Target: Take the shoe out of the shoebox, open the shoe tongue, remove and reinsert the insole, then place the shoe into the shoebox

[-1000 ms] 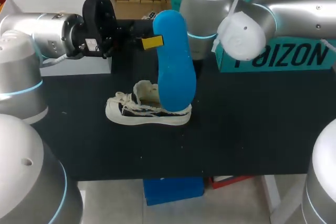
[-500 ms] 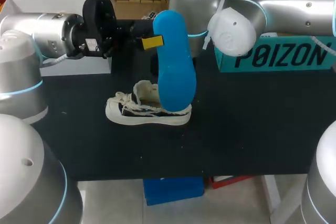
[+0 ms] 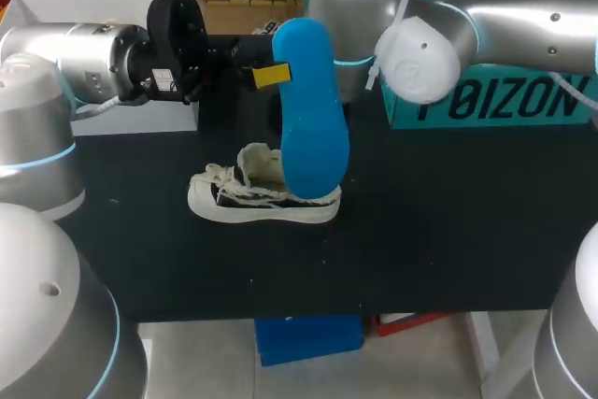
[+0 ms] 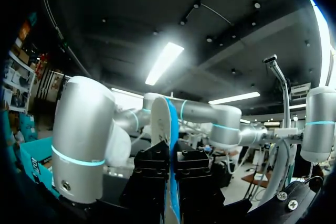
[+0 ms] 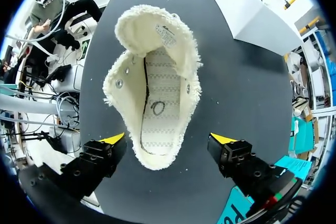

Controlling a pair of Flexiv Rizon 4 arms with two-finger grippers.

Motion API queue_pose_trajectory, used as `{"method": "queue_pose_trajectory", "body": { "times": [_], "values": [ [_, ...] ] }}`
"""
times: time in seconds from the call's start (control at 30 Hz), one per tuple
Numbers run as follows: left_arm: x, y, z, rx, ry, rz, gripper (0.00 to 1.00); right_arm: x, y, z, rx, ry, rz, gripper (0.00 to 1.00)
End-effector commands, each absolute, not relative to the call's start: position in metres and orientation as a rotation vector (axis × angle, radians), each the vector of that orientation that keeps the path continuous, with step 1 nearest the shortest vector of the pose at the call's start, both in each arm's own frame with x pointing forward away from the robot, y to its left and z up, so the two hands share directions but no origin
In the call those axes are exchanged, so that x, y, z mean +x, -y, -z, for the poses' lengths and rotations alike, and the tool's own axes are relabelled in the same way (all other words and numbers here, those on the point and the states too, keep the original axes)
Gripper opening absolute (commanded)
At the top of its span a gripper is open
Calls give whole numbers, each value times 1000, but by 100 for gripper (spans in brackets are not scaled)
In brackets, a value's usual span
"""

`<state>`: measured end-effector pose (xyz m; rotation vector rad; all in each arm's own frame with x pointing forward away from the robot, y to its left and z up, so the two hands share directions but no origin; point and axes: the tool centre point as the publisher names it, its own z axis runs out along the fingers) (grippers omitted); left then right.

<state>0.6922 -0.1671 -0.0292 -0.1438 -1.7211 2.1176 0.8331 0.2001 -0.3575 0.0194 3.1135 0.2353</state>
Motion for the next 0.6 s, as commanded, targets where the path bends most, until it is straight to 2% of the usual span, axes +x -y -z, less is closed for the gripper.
{"method": "queue_pose_trajectory", "body": {
  "times": [0.03,0.6],
  "values": [
    [691,168,30,-142,1723,-2121,0,826,-185,358,40,-3079,-394,100],
    [691,168,30,-142,1723,-2121,0,819,-171,369,74,-2934,-886,100]
  ]
}}
